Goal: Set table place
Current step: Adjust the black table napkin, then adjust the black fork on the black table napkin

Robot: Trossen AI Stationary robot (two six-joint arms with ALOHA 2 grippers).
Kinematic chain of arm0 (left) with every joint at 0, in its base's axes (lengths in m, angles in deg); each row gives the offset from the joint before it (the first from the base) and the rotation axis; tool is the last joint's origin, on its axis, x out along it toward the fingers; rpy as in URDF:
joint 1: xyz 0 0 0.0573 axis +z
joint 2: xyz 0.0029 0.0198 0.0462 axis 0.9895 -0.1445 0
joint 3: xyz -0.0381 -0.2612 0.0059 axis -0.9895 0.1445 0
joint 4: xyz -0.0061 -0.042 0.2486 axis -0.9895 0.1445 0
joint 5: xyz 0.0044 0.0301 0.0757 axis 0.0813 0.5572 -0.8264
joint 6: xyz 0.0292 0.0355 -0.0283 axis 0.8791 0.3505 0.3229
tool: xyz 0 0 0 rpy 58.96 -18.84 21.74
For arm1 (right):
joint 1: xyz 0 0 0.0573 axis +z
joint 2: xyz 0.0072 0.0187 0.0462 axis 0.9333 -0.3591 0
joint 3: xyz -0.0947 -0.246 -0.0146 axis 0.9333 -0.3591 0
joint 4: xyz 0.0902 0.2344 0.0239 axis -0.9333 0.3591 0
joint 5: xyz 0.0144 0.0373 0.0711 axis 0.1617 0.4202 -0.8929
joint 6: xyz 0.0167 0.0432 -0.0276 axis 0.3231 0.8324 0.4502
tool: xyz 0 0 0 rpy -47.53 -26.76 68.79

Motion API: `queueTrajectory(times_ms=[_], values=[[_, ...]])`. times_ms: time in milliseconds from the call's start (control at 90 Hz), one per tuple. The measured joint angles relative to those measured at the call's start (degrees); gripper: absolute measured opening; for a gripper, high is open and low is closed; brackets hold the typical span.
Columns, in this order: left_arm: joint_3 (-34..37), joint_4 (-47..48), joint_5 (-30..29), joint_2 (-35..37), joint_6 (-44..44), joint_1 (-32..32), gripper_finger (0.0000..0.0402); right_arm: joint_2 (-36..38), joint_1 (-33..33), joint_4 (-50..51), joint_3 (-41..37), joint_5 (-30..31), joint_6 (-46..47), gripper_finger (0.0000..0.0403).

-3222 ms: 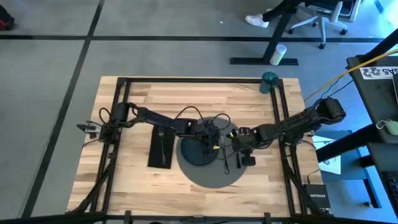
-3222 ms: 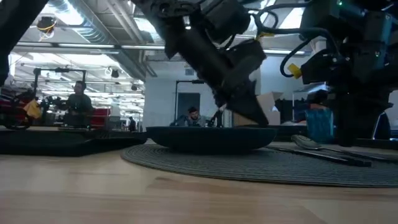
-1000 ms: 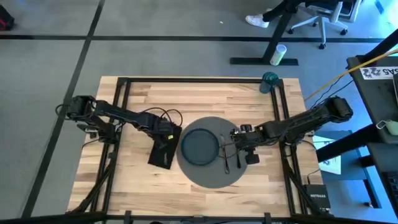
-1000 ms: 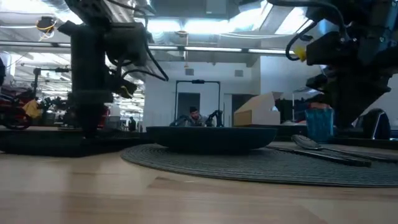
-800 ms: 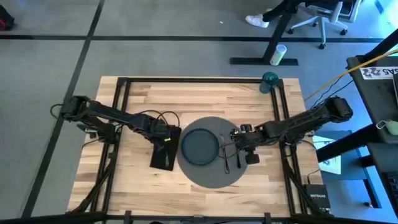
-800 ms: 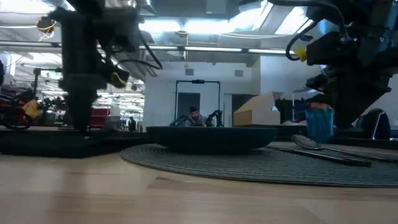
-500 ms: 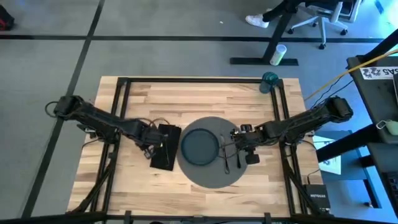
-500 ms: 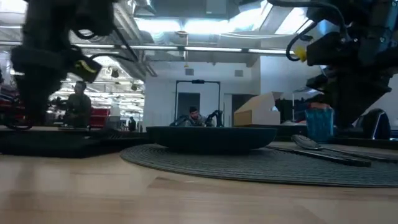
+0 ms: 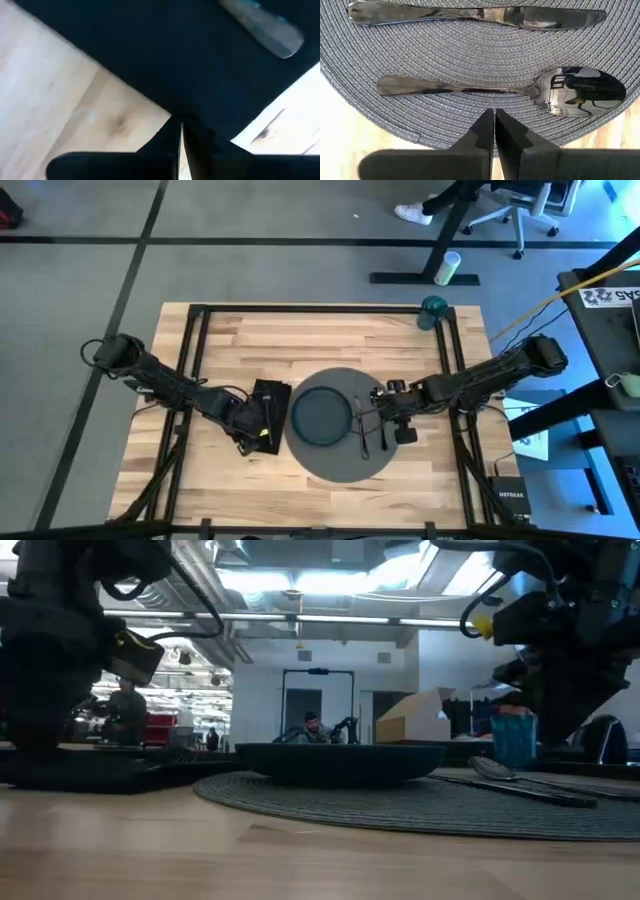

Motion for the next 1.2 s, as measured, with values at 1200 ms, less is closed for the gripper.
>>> queueTrajectory(times_ms=[1200], values=[[-8.16,13.40,-16.31,2.14,29.87,12.45,0.0000,-0.02,0.02,0.00,0.00,-0.16,0.15,0.0000]])
